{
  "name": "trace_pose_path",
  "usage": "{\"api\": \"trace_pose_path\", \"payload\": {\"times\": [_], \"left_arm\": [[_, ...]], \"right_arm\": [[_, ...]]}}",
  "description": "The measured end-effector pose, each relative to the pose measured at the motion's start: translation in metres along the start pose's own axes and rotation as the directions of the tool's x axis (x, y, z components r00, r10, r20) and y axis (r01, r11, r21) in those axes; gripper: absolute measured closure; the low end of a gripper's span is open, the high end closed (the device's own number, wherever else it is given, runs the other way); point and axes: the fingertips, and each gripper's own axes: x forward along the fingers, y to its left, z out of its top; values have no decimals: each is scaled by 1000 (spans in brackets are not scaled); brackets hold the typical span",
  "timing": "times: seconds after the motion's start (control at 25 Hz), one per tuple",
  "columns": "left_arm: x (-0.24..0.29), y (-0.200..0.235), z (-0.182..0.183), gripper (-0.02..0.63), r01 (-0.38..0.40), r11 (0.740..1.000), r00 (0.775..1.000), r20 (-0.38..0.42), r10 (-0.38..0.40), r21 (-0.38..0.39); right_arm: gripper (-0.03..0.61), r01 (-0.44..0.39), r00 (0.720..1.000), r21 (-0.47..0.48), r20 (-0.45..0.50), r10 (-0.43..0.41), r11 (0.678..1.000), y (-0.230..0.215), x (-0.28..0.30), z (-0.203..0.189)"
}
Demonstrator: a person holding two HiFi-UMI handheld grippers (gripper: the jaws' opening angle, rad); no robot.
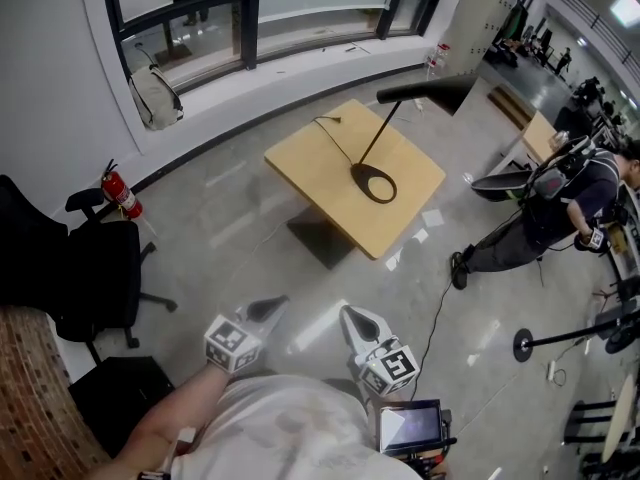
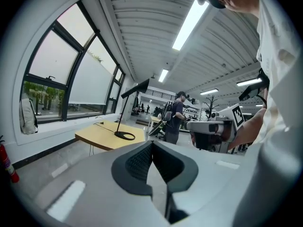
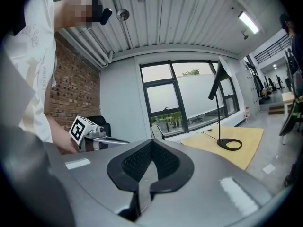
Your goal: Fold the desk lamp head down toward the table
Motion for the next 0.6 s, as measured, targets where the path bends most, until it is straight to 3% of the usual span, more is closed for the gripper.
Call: {"api": "trace_pose_path", "payload": {"times": [0.6], "left_arm": [[-22,26,8,612,-44,999,999,21,44,12]], "right_arm": [[565,-4,1000,30,-13,4,1000,4,28,-5]]}}
